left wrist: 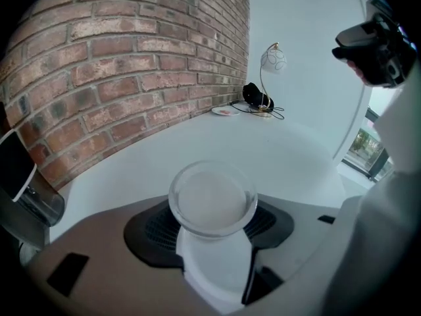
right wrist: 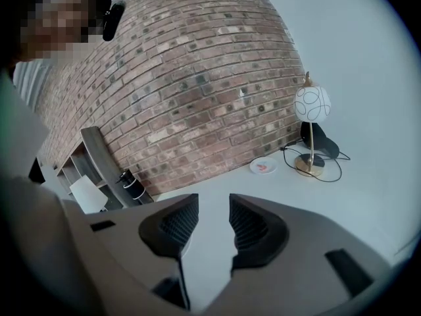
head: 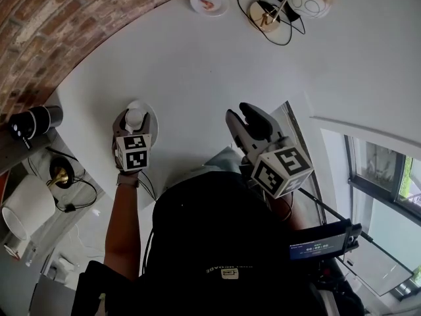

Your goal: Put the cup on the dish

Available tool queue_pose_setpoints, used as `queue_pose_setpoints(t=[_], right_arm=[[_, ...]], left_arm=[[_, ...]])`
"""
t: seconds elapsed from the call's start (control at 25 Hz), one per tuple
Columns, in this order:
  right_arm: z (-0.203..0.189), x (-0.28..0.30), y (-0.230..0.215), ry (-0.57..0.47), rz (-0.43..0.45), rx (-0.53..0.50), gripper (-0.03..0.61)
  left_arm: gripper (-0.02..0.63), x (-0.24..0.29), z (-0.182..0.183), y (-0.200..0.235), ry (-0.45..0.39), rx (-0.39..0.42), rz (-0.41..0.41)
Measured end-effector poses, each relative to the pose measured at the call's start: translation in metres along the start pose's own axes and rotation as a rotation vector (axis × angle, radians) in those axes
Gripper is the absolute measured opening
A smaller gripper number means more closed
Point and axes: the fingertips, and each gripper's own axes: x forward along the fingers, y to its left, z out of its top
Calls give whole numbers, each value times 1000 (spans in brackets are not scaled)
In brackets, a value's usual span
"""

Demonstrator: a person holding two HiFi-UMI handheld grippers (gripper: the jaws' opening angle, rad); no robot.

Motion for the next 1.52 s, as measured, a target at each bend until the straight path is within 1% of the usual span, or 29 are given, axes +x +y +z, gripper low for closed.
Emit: queue_pose_setpoints(t=[0.28, 0.76, 0.88, 1.04, 1.24, 1.4, 1.52], right_arm=[[-2, -1, -6, -3, -21, 5, 147], [0, 4, -5, 3, -19, 1, 147], [-1, 4, -4, 6, -16, -2, 147], [0, 4, -2, 5, -13, -2, 147], [0, 4, -1, 4, -8, -3, 147], [-1, 3, -1, 10, -7, -6, 147], [0, 2, 0, 13, -11, -12, 147]], left_arm=[[262, 13, -7, -4, 16, -1, -12], [262, 17, -8, -5, -7, -11, -29], [262, 17, -6, -5, -23, 11, -36], [264, 17, -8, -8, -7, 27, -58], [264, 17, -8, -9, -6, 59, -46], [264, 18, -7, -15, -20, 61, -93], [264, 20, -11, -16, -1, 51, -107]])
